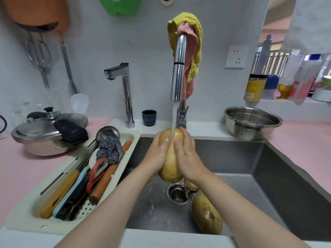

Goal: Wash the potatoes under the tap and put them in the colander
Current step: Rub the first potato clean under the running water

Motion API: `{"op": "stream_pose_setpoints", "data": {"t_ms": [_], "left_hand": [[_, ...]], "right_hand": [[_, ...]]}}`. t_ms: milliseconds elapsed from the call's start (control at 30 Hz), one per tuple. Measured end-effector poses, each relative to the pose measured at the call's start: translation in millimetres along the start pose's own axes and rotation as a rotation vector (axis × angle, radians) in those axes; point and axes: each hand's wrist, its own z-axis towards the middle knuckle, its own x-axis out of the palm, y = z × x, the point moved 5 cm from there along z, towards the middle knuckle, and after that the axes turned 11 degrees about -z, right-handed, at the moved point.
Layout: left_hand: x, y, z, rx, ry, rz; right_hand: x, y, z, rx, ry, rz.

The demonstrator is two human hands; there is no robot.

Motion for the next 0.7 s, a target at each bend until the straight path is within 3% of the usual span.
{"op": "stream_pose_setpoints", "data": {"t_ms": [100,233,467,600,700], "left_hand": [[-7,3,0,-0.039,0.017,0.044],[-8,-4,-2,-0.014,0.043,0.102],[9,-7,-14,0.048,0.152,0.171],[15,-6,-10,0.000,0.241,0.153],[5,-9,-5,-0.064,0.310,0.300]], "right_hand": [[5,11,1,-0.139,0.015,-0.251],[4,9,3,-0.093,0.030,-0.133],[-10,-11,11,0.309,-0.315,0.317],[-4,-32,8,0.716,-0.388,0.699],[1,-36,2,0.947,-0.356,0.870]]}}
